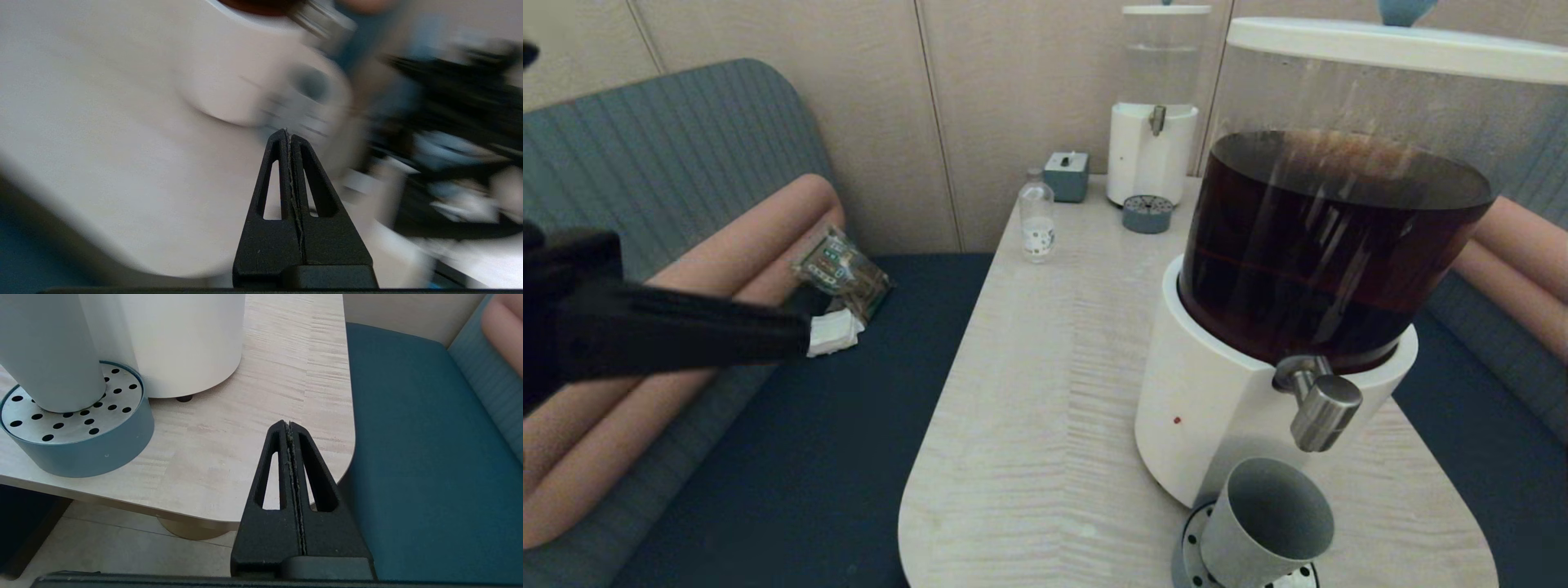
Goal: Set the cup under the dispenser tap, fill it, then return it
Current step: Place the cup next to the water dispenser
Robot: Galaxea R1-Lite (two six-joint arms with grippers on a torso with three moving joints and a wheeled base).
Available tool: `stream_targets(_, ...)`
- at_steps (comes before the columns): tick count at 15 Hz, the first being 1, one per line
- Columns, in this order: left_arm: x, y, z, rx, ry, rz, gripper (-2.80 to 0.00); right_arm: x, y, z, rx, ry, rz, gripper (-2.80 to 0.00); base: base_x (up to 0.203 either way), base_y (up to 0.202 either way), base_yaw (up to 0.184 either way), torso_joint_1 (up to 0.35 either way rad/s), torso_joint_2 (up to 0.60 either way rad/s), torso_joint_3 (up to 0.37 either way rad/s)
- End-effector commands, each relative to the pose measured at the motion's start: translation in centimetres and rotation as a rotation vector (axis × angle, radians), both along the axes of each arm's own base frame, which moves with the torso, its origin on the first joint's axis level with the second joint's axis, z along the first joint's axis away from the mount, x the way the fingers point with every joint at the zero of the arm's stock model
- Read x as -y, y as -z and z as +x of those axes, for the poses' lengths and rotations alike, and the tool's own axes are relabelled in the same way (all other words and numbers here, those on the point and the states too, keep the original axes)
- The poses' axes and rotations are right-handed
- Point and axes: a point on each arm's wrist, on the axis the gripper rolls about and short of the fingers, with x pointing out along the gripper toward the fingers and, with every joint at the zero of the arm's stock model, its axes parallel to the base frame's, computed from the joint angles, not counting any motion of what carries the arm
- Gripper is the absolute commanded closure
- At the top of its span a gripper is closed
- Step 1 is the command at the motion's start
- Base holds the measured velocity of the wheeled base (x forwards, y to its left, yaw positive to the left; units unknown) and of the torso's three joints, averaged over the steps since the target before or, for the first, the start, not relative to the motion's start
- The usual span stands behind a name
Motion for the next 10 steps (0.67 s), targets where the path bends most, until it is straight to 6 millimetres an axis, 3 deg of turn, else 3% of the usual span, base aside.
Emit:
stream_targets(1, -0.5, 3.9, -1.0, -0.072, 0.089, -0.055, 0.0, 0.0, 0.3, 0.0, -0.001, -0.001, -0.001, 0.0, 0.0, 0.0, 0.0, 0.0, 0.0, 0.0)
stream_targets(2, -0.4, 6.1, 0.0, -0.061, 0.114, -0.064, 0.0, 0.0, 0.3, 0.0, -0.001, -0.001, -0.001, 0.0, 0.0, 0.0, 0.0, 0.0, 0.0, 0.0)
stream_targets(5, 0.0, 10.4, 3.9, 0.119, 0.136, -0.044, 0.0, 0.0, 0.3, 0.0, -0.001, -0.001, -0.001, 0.0, 0.0, 0.0, 0.0, 0.0, 0.0, 0.0)
stream_targets(10, 1.6, 12.4, 7.6, 0.231, 0.166, -0.022, 0.0, 0.0, 0.3, 0.0, -0.001, -0.001, -0.001, 0.0, 0.0, 0.0, 0.0, 0.0, 0.0, 0.0)
